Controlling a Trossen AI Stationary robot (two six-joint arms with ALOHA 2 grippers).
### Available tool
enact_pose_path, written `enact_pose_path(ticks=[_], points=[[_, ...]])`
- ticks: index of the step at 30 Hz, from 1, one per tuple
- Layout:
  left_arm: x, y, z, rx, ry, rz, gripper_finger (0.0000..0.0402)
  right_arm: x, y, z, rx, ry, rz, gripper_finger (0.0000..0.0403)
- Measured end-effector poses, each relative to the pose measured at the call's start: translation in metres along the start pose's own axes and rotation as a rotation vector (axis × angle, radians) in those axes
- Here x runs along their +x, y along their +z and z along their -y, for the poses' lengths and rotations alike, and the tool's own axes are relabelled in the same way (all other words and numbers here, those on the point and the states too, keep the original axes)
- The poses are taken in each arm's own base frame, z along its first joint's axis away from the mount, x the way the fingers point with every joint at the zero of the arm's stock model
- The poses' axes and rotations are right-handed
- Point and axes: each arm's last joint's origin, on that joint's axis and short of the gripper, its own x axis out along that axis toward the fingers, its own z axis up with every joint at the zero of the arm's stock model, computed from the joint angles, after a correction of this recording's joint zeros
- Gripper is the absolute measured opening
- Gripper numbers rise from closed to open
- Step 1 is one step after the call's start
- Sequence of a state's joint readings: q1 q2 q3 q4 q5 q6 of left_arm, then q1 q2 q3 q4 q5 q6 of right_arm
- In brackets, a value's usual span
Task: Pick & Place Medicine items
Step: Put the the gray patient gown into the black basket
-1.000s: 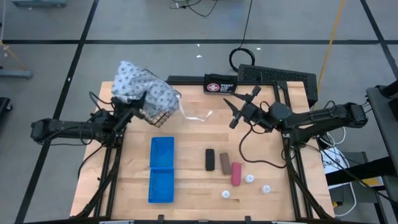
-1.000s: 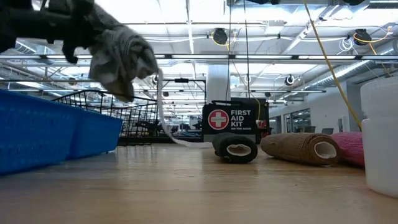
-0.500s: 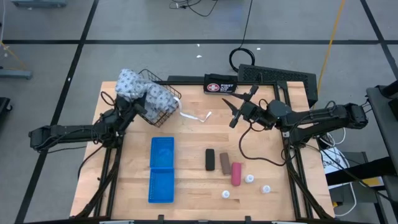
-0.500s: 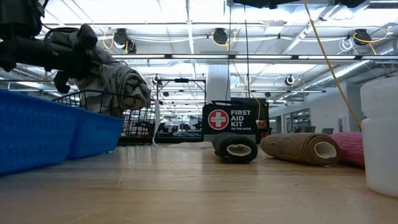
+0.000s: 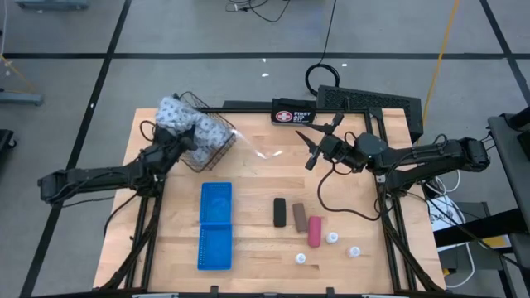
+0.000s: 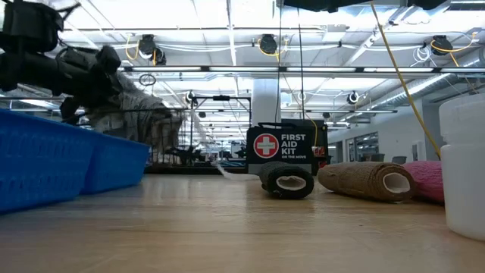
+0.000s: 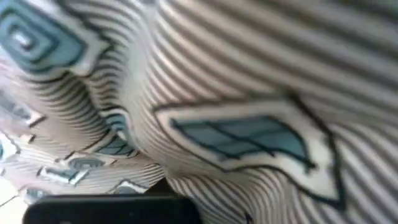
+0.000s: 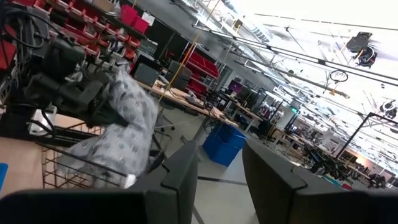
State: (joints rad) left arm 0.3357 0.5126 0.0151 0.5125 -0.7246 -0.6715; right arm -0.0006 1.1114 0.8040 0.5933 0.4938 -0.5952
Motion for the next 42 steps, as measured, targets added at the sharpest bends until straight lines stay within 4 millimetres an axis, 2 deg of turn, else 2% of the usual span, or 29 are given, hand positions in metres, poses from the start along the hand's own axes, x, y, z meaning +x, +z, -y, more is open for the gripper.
enact_pose_path(ticks=[9, 16, 25, 34, 38, 42], points=[[0.0, 0.003, 0.003, -0.013, -0.024, 0.02, 0.0169, 0.0, 0.0, 0.0, 0.0, -0.001, -0.001, 0.0116], [-0.001, 0.012, 0.011, -0.064, -0.138, 0.063, 0.0205, 0.0, 0.0, 0.0, 0.0, -0.002, -0.001, 0.0118], [-0.001, 0.024, 0.024, -0.069, -0.239, 0.088, 0.0197, 0.0, 0.0, 0.0, -0.001, 0.0, -0.004, 0.0116], [-0.001, 0.038, 0.039, -0.154, -0.331, 0.08, 0.0187, 0.0, -0.001, 0.0, -0.003, 0.002, -0.007, 0.0117], [-0.002, 0.052, 0.056, -0.068, -0.422, 0.087, 0.0186, 0.0, -0.001, 0.0, -0.003, 0.002, -0.007, 0.0118], [-0.002, 0.066, 0.076, 0.04, -0.418, 0.058, 0.0186, 0.0, -0.001, 0.0, -0.003, 0.002, -0.008, 0.012]])
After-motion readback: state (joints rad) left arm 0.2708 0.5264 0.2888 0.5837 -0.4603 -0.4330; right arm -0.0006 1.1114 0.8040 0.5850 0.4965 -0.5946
